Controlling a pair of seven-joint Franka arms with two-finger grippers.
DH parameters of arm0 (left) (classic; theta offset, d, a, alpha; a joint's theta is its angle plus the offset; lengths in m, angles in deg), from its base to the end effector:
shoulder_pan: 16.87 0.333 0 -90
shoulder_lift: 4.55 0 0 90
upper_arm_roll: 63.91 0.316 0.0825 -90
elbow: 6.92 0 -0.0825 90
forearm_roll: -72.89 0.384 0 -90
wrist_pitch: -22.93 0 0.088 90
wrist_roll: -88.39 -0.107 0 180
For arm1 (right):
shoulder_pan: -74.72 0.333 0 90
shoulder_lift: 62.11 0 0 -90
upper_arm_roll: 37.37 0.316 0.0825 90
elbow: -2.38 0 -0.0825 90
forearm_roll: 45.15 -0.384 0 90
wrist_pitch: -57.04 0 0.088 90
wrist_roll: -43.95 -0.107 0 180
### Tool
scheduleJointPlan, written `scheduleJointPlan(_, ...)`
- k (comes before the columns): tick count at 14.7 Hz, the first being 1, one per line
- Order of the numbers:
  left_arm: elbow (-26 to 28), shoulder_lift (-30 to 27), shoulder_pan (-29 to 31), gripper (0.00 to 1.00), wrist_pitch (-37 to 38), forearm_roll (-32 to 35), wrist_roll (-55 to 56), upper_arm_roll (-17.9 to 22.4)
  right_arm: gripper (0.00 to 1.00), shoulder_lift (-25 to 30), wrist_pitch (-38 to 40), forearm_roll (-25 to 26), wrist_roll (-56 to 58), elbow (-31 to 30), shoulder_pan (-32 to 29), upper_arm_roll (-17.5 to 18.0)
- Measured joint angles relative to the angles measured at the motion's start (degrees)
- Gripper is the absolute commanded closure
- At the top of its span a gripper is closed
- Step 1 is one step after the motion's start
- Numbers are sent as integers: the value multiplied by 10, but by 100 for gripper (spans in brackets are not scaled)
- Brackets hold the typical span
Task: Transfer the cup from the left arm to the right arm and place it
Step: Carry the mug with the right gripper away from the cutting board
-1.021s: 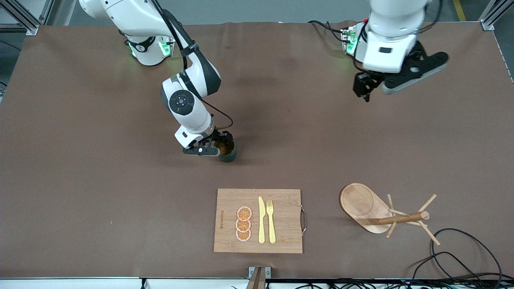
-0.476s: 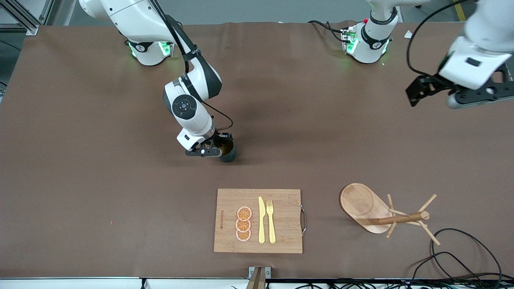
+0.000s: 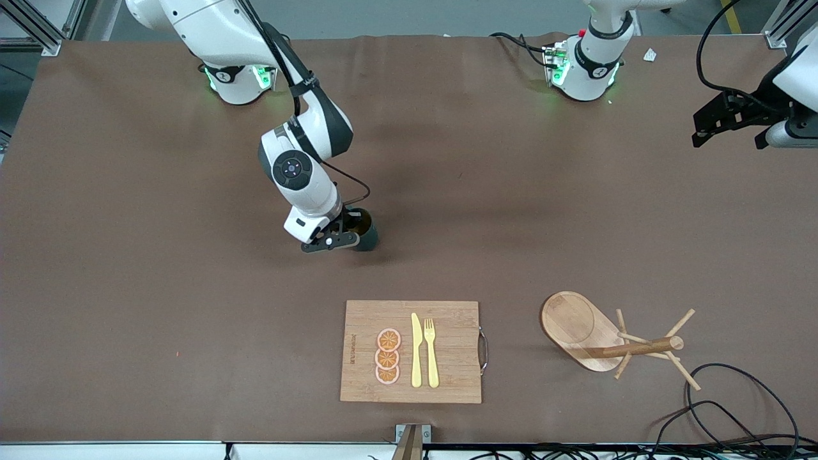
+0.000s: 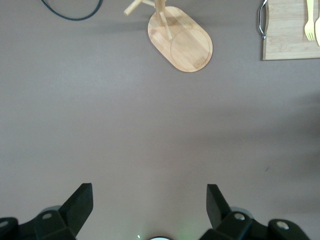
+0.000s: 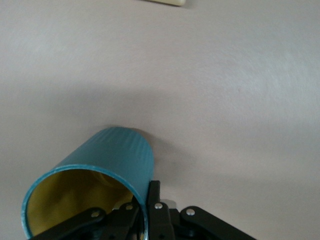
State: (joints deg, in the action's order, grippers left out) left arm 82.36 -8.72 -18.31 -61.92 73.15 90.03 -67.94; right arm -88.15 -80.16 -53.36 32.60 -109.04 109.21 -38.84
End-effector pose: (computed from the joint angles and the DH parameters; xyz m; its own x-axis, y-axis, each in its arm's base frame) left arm 0.5200 -0.0509 0.6616 0.9978 -0.0662 -0.0044 -0.0662 -0.9978 -0.0098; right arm 0.5196 0.3398 0.2463 0.9617 0.2728 -0.0250 0.2700 -0.9594 -0.0821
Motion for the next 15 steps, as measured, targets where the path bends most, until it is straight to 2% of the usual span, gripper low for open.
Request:
scheduleJointPlan(5,9,-11,-1,0,0,0,-5,3,100,29,65,0,218,5,-48,-6)
scheduleJointPlan(11,21,-11,-2,0,-12,3,-6,-20,100,49,106,7,491,5,-150,-11)
scheduleJointPlan(15,29,-11,-1,0,-16,8,-8,-29,100,49,118,21,621,-4,-219,-12)
